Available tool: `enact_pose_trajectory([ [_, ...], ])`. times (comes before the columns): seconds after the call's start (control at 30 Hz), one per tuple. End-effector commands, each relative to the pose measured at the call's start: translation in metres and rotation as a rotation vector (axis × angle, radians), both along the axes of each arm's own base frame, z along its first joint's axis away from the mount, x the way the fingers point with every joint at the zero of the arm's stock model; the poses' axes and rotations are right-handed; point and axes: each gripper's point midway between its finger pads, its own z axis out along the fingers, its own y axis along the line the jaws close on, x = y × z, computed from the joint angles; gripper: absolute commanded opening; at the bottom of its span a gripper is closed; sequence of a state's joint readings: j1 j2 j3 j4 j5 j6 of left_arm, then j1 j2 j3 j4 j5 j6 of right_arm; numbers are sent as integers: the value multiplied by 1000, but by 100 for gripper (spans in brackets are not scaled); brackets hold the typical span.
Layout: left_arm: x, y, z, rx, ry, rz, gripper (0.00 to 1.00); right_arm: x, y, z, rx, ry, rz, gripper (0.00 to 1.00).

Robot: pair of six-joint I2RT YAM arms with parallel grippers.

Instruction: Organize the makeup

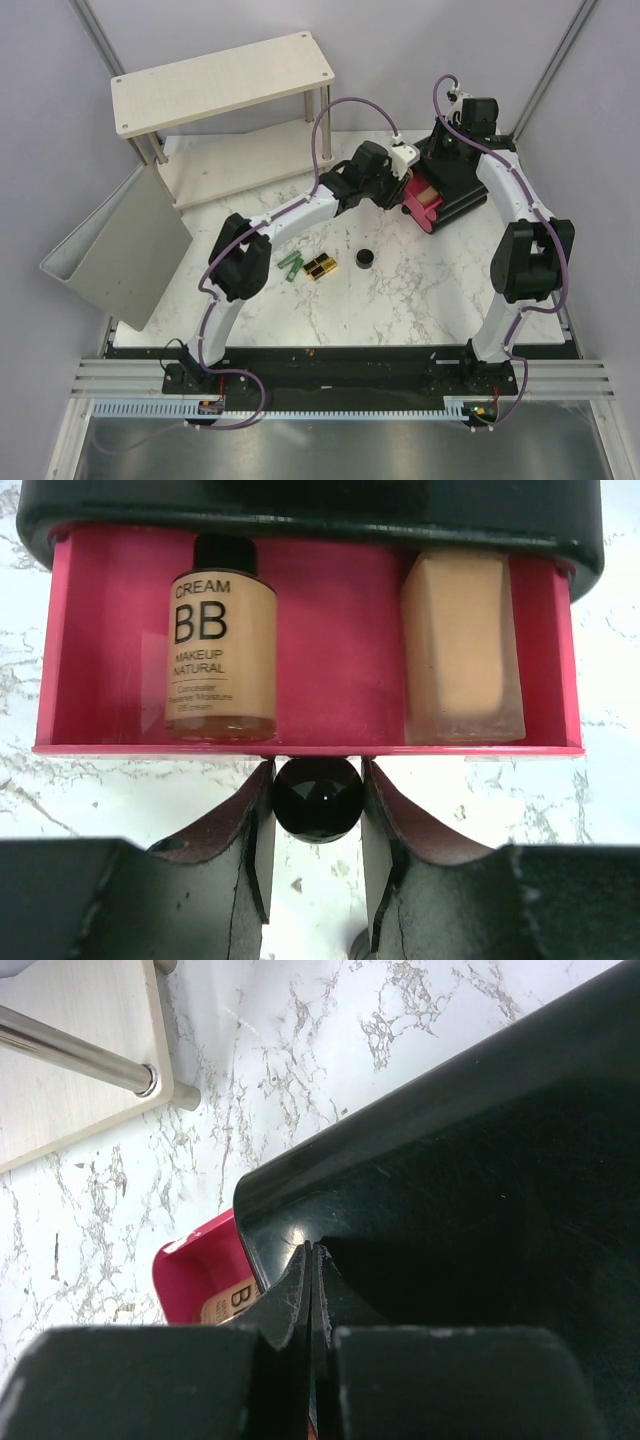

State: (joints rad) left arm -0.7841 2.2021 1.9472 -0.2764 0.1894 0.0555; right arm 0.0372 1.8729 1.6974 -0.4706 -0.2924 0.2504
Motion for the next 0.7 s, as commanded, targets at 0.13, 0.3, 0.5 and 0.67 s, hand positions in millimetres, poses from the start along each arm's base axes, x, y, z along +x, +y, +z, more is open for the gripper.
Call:
enact_pose_trajectory([
  [0.13,32,-31,79,-259,-155,60,2,-47,-5,-81,-35,313,-5,0],
  [0.3,33,-44,72,-334,-126,54,2,-50,-4,-82,-29,315,-2,0],
  [0.5,41,-50,73,-387,-134,77,2,-52,-4,-81,-29,314,-2,0],
  [0.67,46,-57,83,-456,-148,80,3,-58,-4,-83,-29,321,-2,0],
])
